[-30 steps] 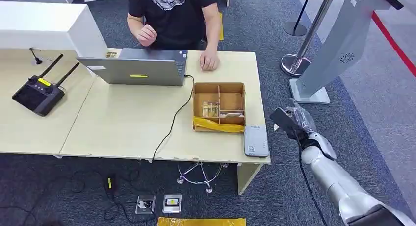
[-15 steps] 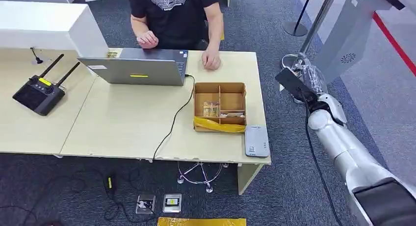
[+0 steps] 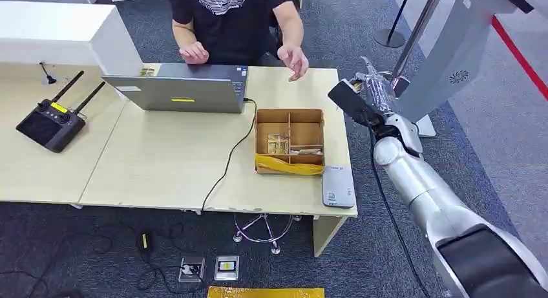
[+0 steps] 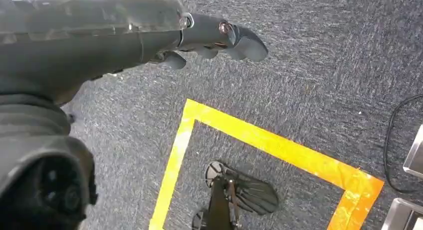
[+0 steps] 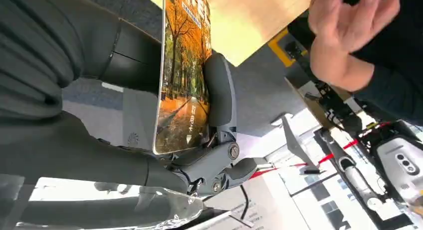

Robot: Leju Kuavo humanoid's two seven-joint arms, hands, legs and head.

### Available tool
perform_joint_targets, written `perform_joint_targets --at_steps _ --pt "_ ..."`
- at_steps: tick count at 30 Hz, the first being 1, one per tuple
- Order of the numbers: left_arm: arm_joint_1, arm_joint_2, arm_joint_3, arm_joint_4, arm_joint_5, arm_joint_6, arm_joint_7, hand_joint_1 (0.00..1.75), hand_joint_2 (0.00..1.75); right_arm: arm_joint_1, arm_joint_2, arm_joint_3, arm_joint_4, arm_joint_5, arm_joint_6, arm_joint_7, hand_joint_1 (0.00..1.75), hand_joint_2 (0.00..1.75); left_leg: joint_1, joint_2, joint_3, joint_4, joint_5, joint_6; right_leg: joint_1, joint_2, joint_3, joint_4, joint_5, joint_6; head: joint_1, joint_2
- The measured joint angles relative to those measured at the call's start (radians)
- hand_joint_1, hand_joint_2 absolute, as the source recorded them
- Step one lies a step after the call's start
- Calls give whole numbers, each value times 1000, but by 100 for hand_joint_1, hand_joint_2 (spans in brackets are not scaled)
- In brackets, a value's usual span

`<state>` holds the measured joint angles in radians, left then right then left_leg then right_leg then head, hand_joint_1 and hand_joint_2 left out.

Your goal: Pass the card to the sensor for recognition and then transmit it.

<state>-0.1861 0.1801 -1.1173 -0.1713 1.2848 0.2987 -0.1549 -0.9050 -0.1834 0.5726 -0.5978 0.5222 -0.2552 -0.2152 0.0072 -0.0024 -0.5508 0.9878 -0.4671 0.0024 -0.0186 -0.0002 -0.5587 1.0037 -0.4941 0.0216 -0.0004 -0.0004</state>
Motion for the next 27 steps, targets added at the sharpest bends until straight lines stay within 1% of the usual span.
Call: perform_joint_targets --at_steps 4,8,17,23,27 --pt "0 3 -7 0 -16 -14 -2 0 0 2 31 5 0 10 -19 16 175 175 0 0 0 0 0 0 0 0 0 0 0 0 0 0" --pt "0 4 -10 0 -22 -21 -3 0 0 7 46 5 1 19 -26 24 175 175 0 0 0 0 0 0 0 0 0 0 0 0 0 0" --pt "0 8 -16 0 -25 -27 -3 0 0 14 55 5 1 28 -27 27 175 175 0 0 0 0 0 0 0 0 0 0 0 0 0 0" --pt "0 9 -17 0 -27 -27 -3 0 0 16 58 5 1 66 -28 49 175 175 0 0 0 0 0 0 0 0 -1 0 0 0 0 0" --pt "0 9 -17 0 -28 -27 -3 0 0 21 58 3 1 115 -28 56 175 175 0 0 0 0 0 0 0 0 0 0 0 0 0 0"
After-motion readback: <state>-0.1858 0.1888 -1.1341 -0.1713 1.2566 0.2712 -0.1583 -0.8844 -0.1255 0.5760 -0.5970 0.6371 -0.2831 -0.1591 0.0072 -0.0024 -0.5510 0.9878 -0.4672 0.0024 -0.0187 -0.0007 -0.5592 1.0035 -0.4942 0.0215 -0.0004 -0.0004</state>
